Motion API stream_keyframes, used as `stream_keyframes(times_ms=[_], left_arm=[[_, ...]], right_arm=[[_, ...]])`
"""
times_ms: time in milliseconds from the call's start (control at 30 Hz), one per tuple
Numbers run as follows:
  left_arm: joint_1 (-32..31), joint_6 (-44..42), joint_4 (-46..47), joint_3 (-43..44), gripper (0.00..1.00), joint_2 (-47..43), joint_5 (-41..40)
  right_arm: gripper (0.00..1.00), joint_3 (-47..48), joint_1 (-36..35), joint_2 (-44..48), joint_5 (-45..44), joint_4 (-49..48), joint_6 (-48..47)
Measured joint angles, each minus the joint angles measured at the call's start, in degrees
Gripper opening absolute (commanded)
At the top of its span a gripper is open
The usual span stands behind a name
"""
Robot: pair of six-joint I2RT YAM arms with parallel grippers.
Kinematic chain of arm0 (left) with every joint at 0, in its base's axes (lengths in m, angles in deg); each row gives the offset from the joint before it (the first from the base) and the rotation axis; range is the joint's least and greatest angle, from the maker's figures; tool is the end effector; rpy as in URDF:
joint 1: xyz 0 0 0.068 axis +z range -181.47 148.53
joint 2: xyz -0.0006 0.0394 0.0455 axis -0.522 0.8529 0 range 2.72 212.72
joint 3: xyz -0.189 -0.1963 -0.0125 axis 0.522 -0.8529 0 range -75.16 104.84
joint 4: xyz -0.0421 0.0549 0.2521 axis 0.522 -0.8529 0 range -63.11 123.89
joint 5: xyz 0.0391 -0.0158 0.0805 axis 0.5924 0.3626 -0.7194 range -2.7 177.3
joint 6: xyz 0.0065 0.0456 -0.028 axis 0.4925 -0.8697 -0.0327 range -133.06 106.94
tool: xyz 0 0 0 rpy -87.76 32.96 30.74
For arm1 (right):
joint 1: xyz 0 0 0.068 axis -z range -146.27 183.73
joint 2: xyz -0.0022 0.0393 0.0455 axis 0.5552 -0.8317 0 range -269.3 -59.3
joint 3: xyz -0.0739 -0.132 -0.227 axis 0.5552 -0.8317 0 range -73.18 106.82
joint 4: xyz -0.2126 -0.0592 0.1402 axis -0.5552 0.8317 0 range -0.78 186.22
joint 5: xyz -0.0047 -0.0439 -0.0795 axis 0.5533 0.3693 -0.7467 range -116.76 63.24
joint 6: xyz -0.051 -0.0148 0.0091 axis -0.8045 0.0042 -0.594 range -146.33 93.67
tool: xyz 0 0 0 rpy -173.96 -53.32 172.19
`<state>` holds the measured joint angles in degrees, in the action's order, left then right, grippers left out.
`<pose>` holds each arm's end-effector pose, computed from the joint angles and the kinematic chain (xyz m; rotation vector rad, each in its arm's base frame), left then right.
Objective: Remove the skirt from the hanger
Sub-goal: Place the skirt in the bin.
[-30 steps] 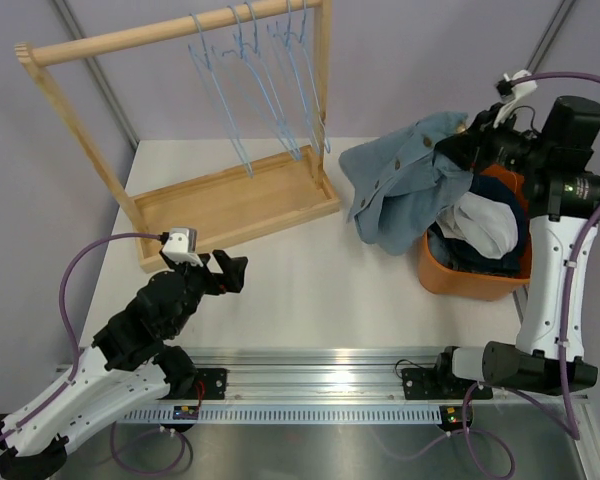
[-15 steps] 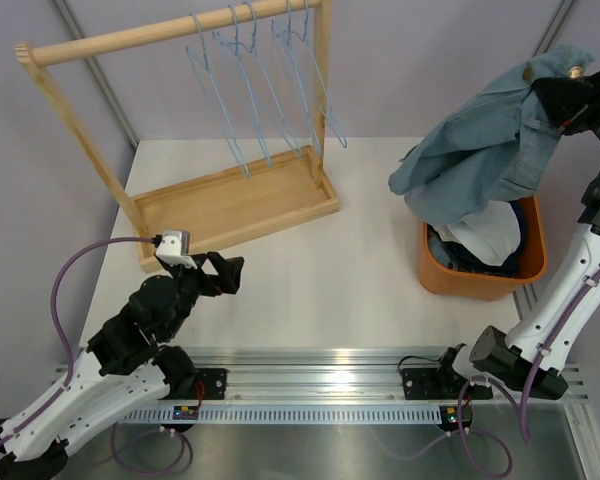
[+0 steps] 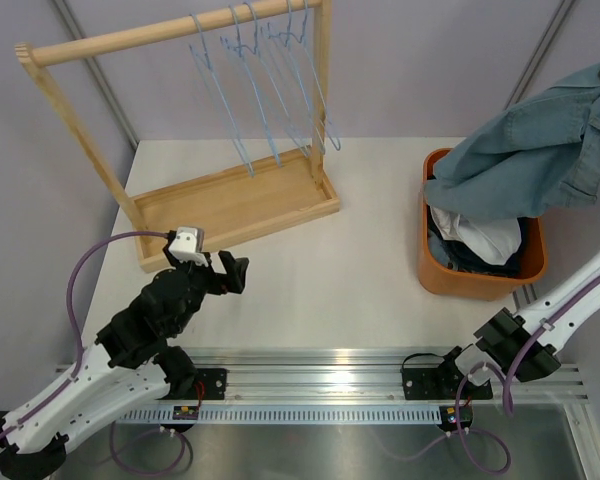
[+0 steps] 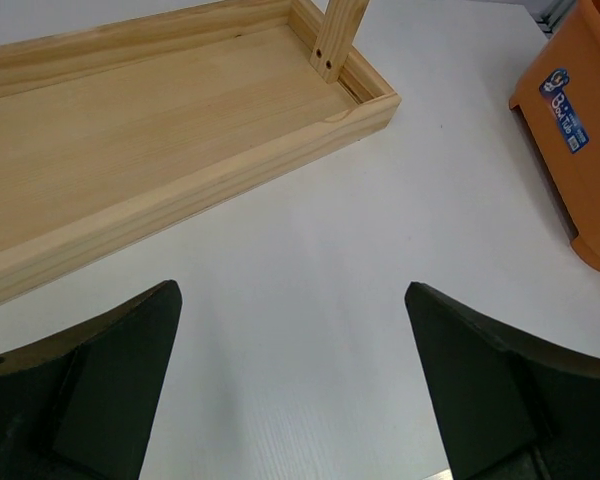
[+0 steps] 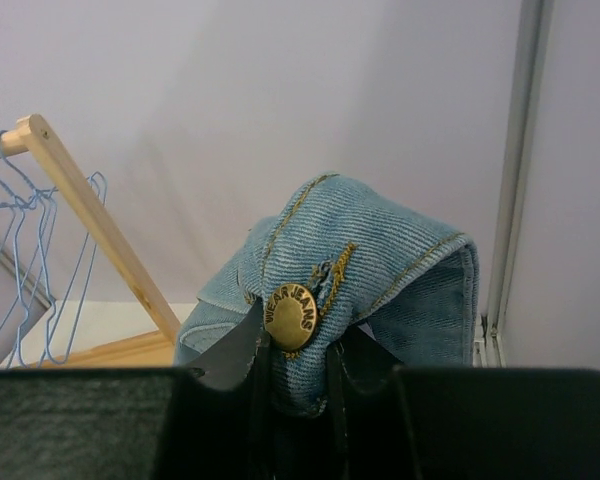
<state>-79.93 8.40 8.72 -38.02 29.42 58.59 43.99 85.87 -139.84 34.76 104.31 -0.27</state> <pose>0.0897 -0.0754 0.3088 0.0741 1.8133 -0.4133 0.1610 -0.1561 0.6017 -0.0505 1.3988 0.2613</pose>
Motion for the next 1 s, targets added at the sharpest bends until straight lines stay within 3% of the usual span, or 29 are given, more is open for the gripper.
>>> stream_keyframes(times_ms=[200,333,700,1000], left_arm=[[0.00,-1.77,0.17,0.26,0.99,1.66,0.09],[0.00,-2.58,0.63,0.48,0.99,1.66,0.09],[0.00,-5.03,1.57,1.73,0.99,3.54,0.92],[0.00,-4.72,1.68,1.77,0.99,1.73,1.40]], right_arm=[[0.00,1.97,2.45,-1.20,0.20,-0.94,0.59],[0.00,-2.40,1.01,0.15,0.42,-1.53,-2.05],[0.01,-29.92,-17.31,-0.13,-12.07,12.31,-23.67],[0.05,-32.22,-24.61,-19.26,-23.23,24.41,-39.47]])
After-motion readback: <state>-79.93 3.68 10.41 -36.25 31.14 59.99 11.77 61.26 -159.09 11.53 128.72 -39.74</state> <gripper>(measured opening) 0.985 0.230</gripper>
